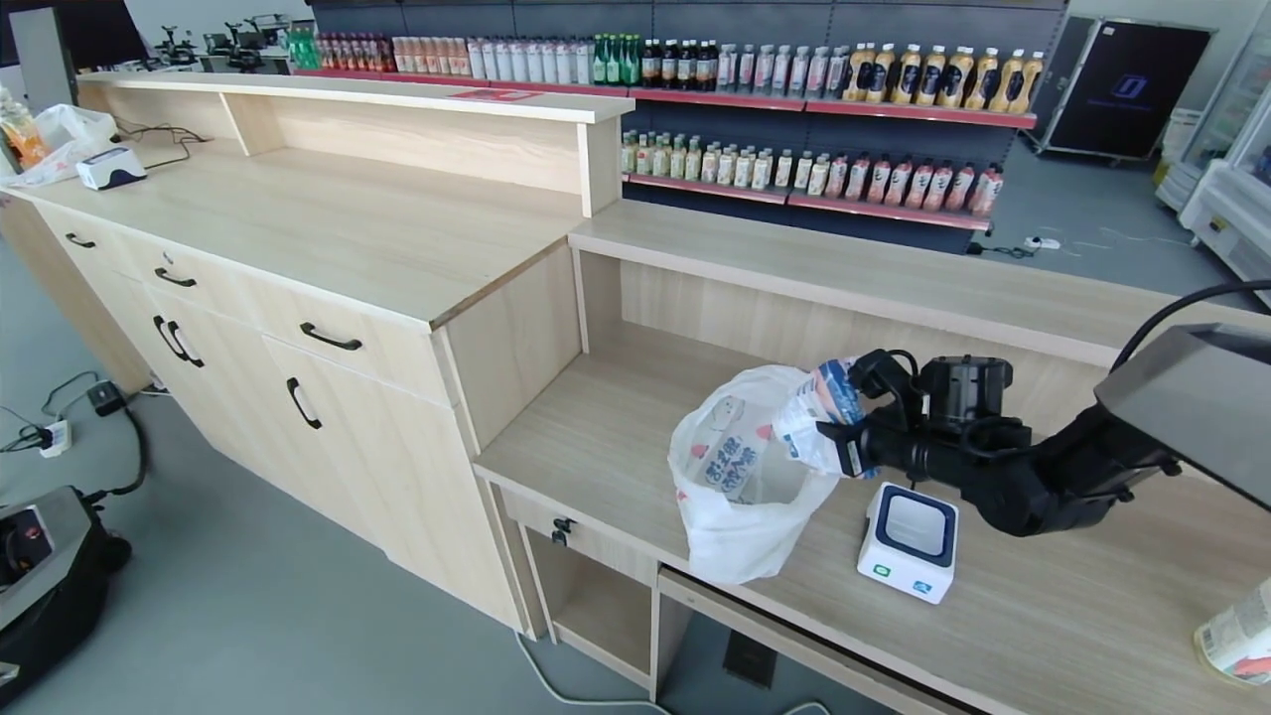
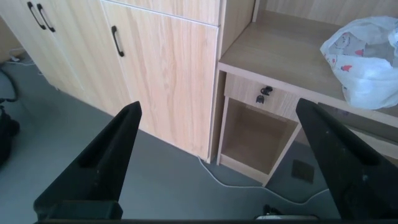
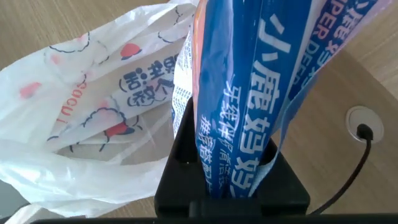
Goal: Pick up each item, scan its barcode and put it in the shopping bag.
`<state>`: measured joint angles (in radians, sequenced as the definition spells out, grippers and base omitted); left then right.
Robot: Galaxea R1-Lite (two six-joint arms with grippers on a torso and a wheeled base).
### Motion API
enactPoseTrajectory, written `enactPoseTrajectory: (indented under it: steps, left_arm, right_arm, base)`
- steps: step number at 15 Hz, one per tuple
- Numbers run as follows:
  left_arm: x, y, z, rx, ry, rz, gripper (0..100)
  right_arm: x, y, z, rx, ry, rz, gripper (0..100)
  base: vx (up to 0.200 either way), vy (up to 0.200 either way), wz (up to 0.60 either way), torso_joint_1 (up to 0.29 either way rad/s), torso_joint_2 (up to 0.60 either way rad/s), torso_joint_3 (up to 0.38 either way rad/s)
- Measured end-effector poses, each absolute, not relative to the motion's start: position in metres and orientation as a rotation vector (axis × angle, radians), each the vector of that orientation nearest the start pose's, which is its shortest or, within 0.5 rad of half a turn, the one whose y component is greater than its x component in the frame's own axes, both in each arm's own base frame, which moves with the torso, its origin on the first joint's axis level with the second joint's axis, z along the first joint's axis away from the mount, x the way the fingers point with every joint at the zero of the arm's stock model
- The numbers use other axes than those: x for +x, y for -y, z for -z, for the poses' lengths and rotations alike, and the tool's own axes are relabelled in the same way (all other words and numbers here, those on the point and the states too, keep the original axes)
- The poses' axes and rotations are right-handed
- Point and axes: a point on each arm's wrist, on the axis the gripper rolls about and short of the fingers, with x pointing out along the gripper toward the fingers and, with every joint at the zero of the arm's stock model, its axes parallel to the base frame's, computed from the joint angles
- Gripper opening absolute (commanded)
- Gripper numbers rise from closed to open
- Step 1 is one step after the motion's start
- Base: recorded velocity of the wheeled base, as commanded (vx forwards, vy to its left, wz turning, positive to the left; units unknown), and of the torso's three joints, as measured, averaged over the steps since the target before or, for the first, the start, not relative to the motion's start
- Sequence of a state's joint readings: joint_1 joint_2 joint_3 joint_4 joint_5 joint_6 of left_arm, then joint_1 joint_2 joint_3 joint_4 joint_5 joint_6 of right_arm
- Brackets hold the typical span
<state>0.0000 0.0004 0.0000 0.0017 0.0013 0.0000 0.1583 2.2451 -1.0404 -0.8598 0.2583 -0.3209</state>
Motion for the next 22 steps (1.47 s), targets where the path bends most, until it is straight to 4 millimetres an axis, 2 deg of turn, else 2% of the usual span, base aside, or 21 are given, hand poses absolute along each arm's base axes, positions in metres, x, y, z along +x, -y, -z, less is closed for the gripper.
enactPoseTrajectory:
  steps: [4,9,14,22]
  left_arm:
    - [-0.023,0.0,-0.075,0.0,-0.002,-0.001,100]
    - [-0.023,0.0,-0.075,0.0,-0.002,-0.001,100]
    - [-0.023,0.0,-0.075,0.0,-0.002,-0.001,100]
    - [-0.023,0.0,-0.075,0.0,-0.002,-0.001,100]
  right_arm:
    - [0.42,-0.083,-0.054,-0.232,-0.293,-0.477,0]
    - [0.436,-0.087,-0.048,-0.188,-0.3,-0.459,0]
    - [0.438,-0.086,-0.035,-0.183,-0.346,-0.426,0]
    - [0.458,-0.09,-0.039,-0.101,-0.402,-0.384,0]
  base:
    - [0.0,0.0,0.0,0.0,0.0,0.0]
    - [0.0,0.0,0.0,0.0,0.0,0.0]
    - [0.0,0.0,0.0,0.0,0.0,0.0]
    - [0.0,0.0,0.0,0.0,0.0,0.0]
